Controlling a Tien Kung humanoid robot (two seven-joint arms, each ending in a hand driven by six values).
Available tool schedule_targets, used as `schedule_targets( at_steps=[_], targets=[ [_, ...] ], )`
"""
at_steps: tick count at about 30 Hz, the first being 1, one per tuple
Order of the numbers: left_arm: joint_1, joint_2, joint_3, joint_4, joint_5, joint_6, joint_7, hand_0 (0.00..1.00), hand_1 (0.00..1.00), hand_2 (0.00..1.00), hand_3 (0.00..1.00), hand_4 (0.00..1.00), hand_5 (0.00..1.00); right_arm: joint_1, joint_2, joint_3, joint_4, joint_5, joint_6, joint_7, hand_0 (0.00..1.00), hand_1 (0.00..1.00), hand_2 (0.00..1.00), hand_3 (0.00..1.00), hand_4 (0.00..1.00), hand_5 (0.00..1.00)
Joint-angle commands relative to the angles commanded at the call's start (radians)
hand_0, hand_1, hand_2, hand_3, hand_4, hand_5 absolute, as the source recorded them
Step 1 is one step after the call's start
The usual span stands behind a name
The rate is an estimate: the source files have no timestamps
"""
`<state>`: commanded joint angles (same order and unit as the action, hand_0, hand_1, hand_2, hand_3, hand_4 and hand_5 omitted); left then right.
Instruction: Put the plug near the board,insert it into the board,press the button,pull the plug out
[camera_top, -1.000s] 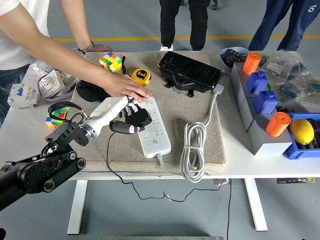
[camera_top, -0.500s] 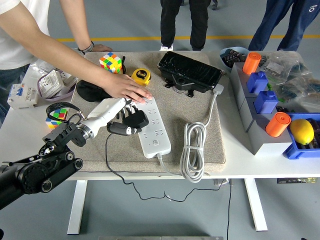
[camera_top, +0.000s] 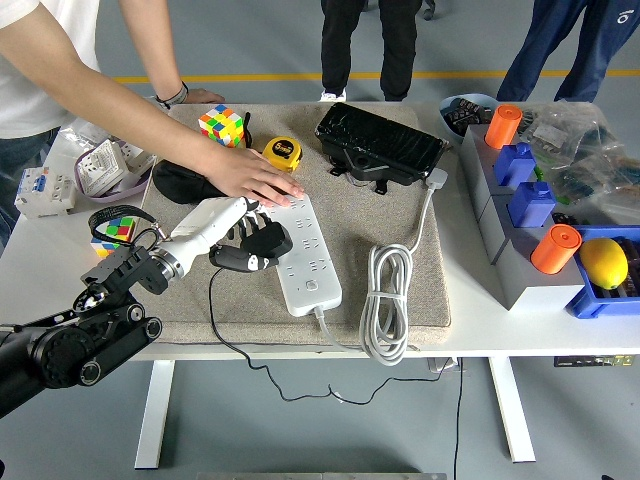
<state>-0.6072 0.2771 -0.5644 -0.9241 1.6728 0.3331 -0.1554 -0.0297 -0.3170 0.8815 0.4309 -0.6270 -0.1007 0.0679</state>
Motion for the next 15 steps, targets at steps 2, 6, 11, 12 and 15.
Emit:
schedule_targets(
  at_steps=[2, 6, 11, 12, 15],
  targets=[
    [0.001, 0.002, 0.000, 0.000, 0.001, -0.004, 0.000, 0.265, 0.378, 0.396, 0.530, 0.831, 0.034, 0.000, 0.000, -0.001, 0.000, 0.001, 0.000, 0.000, 0.606, 0.632, 0.616, 0.546, 0.916, 0.402],
    [0.005, 0.004, 0.001, -0.003, 0.002, -0.007, -0.001, 0.265, 0.377, 0.398, 0.530, 0.832, 0.035, 0.000, 0.000, -0.001, 0.001, 0.000, 0.000, 0.000, 0.605, 0.632, 0.616, 0.545, 0.915, 0.401],
    [0.005, 0.004, -0.001, -0.002, 0.007, -0.008, 0.002, 0.265, 0.377, 0.398, 0.530, 0.832, 0.035, -0.001, -0.001, -0.003, 0.000, 0.000, 0.000, 0.000, 0.605, 0.632, 0.616, 0.545, 0.915, 0.401],
    [0.004, 0.004, -0.002, -0.001, 0.006, -0.008, 0.001, 0.283, 0.412, 0.447, 0.537, 0.844, 0.043, -0.001, 0.000, -0.002, 0.000, 0.000, 0.000, 0.000, 0.605, 0.632, 0.615, 0.545, 0.915, 0.400],
    [0.004, 0.003, -0.003, 0.001, 0.001, -0.006, -0.001, 0.283, 0.412, 0.447, 0.537, 0.844, 0.043, 0.000, 0.001, 0.000, 0.001, -0.001, 0.000, 0.000, 0.605, 0.632, 0.615, 0.545, 0.915, 0.400]
  ],
)
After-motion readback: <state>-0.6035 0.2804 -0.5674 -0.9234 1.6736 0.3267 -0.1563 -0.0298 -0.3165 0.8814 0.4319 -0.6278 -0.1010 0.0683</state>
